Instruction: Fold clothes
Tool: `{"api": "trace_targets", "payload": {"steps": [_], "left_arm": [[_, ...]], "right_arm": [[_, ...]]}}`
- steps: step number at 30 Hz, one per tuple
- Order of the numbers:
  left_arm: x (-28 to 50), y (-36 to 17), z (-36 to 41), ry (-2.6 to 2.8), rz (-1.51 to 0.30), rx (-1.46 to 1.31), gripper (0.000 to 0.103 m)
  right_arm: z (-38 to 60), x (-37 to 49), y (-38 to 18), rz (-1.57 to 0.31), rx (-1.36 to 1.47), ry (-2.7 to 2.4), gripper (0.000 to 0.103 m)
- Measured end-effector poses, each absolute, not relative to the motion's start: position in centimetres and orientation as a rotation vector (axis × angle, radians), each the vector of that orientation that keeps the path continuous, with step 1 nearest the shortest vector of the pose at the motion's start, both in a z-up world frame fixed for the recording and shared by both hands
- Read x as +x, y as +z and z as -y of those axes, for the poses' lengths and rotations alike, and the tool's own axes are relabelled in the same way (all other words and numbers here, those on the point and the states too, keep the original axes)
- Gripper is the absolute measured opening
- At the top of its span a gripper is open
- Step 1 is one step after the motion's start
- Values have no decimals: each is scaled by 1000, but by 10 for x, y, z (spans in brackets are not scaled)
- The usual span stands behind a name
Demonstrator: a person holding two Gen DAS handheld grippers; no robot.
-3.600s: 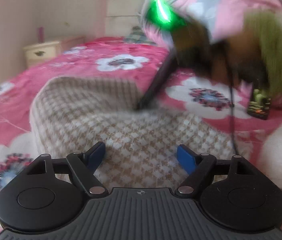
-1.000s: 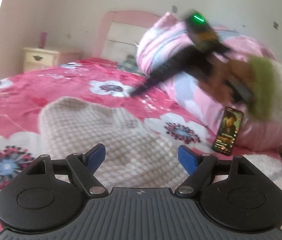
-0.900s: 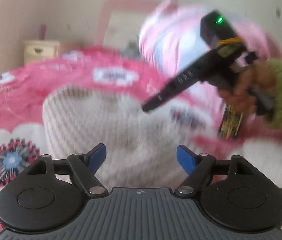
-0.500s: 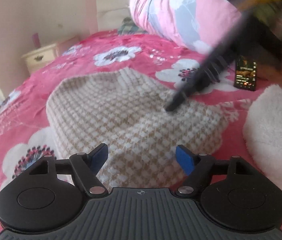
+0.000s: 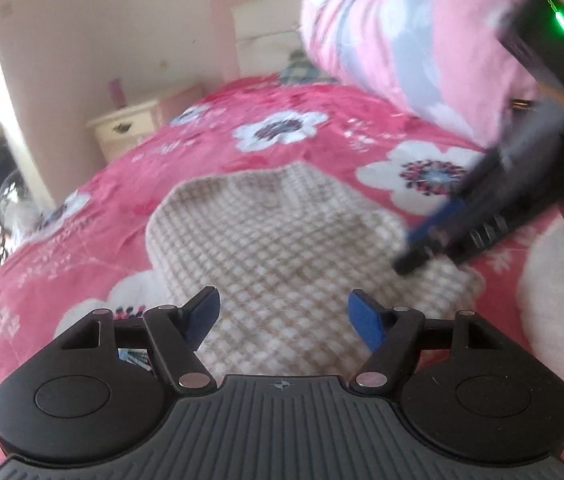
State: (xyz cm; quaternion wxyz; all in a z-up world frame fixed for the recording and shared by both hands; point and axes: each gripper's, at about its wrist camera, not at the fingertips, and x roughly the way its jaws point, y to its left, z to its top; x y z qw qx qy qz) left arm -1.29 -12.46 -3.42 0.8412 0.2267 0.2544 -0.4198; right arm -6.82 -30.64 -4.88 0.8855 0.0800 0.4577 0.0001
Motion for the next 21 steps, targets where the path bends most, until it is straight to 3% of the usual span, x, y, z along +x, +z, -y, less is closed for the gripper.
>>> {"api": "trace_targets", "payload": {"steps": [4, 12, 17, 21], "left_arm": [[3, -68, 139, -835, -660, 500, 74], [31, -40, 148, -742, -713, 352, 71], [50, -59, 164, -643, -803, 314, 76], [50, -57, 167, -619, -823, 324, 76]], "right_arm": [[312, -68, -80, -1015, 190, -4, 29], [328, -67, -36, -866, 243, -43, 28], [331, -42, -74, -959, 267, -33, 28], [335, -35, -55, -942, 294, -22, 27]]}}
